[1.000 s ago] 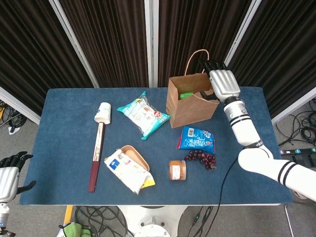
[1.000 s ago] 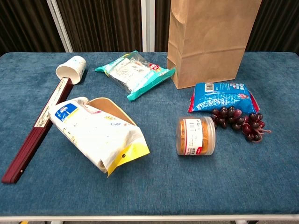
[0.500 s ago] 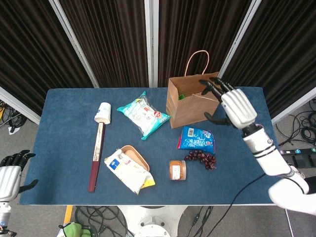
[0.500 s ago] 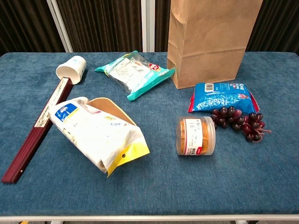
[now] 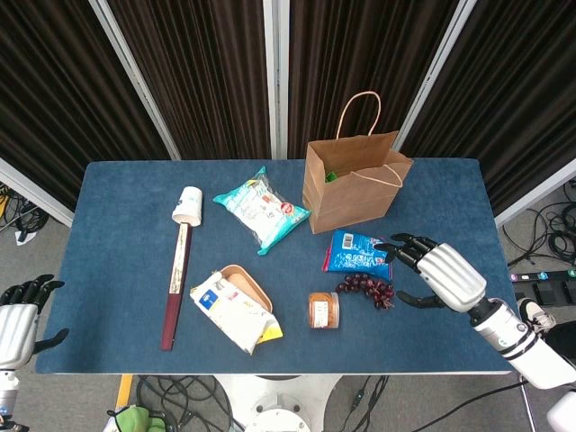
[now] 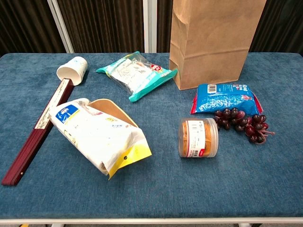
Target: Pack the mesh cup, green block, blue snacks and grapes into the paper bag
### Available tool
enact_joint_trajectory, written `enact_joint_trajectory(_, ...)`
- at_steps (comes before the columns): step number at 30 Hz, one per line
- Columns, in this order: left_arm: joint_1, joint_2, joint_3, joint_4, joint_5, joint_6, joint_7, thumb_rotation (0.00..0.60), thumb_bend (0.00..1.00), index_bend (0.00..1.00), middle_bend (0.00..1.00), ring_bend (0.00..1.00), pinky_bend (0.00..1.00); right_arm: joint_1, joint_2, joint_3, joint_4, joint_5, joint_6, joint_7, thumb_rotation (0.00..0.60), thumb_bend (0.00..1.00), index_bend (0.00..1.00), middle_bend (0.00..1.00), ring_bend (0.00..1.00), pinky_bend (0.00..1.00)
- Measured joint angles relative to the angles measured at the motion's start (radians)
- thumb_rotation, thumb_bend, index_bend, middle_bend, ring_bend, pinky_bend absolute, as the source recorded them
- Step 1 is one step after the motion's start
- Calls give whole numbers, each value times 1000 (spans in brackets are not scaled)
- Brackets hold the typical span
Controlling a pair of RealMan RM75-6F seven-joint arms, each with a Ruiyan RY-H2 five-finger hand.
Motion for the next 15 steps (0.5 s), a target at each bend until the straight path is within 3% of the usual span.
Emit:
enact_joint_trajectory(8, 5, -1, 6, 1, 4, 3, -4, 600, 50, 311, 298, 258, 238, 12, -171, -7, 102, 173, -166, -260, 600, 120, 83, 215, 67, 256)
enact_joint_trajectory(15, 5, -3, 7, 5, 4, 1, -8, 600, 51, 311, 298, 258, 239, 47, -329, 38, 255, 361, -257, -373, 600, 119, 55, 178, 44, 236)
